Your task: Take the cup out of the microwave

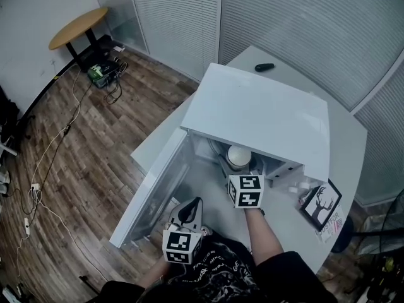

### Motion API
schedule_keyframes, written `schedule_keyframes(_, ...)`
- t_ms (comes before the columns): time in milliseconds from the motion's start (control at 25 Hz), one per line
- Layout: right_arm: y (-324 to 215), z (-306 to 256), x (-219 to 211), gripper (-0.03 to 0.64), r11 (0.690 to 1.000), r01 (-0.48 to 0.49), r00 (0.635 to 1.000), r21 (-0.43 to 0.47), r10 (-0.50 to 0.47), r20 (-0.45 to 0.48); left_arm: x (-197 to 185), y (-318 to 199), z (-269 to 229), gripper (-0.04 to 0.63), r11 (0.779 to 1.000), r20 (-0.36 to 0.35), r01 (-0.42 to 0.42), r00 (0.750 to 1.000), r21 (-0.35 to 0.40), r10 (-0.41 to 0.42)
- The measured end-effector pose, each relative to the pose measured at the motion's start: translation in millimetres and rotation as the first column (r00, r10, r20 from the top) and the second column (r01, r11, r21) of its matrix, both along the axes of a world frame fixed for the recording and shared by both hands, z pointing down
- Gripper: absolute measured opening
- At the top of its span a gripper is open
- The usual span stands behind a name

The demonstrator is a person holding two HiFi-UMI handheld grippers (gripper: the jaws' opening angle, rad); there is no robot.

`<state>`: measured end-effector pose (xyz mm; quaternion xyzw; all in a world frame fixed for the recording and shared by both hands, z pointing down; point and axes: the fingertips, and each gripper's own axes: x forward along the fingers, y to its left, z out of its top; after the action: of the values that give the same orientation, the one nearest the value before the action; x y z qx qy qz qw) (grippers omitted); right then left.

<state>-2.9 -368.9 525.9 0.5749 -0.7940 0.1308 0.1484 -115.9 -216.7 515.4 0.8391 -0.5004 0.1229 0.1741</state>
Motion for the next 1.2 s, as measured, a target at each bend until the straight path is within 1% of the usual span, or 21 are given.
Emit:
schedule_keyframes(200,21,-3,3,0.402,1.0,0.01,1.0,-0.006,-0.01,-0.015,3,2,-4,0.006,1.0,-0.009,-0.002,1.0,0.011,0.002)
schedule_keyframes(360,37,-6,8,0.402,1.0,0.01,1.0,-0.011,-0.01,-0.007,7,4,-6,0.006,1.0,-0.008,-0.007,1.0,0.02,0.007)
schedule_keyframes(640,65,-8,21,0.402,1.0,-0.007,1.0,-0.016,0.007,-0.002,17,9,-8,0.006,0.999,-0.004,-0.018,1.0,0.034,0.018)
schedule_keyframes(1200,112,-13,49,0.402,0.999,-0.042,0.999,-0.015,0.042,-0.005,47,21,-13,0.006,0.996,-0.012,-0.068,0.998,0.056,0.069)
